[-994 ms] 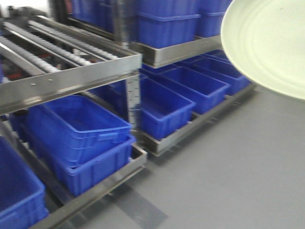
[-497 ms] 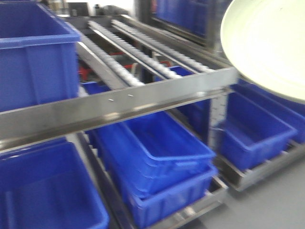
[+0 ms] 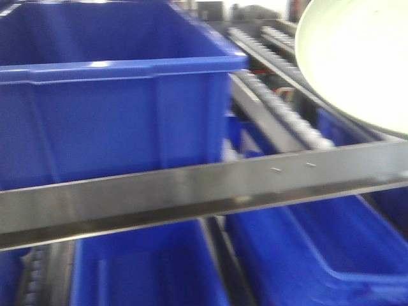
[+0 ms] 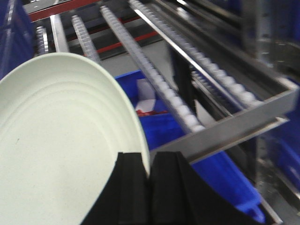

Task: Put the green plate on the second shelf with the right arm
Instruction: 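Approach the rack of blue bins, holding the plate above the shelf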

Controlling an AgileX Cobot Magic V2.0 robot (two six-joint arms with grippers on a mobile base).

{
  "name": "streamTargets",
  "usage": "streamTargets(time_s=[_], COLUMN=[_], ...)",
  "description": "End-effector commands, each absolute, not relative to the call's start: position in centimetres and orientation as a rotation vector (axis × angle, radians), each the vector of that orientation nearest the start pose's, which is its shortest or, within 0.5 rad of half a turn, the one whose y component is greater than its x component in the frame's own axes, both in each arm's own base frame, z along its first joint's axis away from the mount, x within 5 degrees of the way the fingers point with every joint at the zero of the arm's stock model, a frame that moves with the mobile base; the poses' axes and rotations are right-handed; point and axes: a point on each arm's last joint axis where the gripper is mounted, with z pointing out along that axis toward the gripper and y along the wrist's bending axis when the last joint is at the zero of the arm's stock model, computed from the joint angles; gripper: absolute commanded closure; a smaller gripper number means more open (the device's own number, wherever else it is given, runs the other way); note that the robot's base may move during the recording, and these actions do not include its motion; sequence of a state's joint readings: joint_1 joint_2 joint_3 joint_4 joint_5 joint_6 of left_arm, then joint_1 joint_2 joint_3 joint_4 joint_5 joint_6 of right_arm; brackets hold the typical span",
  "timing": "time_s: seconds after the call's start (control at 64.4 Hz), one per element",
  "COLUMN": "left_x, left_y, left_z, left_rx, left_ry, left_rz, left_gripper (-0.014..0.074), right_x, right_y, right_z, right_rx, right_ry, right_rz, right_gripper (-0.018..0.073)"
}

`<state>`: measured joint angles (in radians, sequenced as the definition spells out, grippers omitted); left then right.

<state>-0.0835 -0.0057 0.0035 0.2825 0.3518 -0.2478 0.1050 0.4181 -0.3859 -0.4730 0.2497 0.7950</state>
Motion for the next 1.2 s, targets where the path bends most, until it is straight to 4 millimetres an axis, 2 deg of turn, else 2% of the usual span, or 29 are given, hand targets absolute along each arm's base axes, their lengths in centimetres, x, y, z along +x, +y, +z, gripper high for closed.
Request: streamTargets(time_s=[0.0, 1.18], left_x=[5.43, 5.43], left_y=[0.25, 0.25], left_z=[17.40, 17.40], left_rx=[0.043, 0.043], left_ry=[1.782, 1.782], left_rz=[0.023, 0.023], left_gripper=[0.0472, 0.0472], right_x=[9.64, 9.64], right_y=[0.33, 0.33], right_z=[31.37, 31.37], right_rx=[0.226, 0.226], right_ry=[1.603, 1.603], right_rz=[0.263, 0.263], right_gripper=[0.0503, 0.0503])
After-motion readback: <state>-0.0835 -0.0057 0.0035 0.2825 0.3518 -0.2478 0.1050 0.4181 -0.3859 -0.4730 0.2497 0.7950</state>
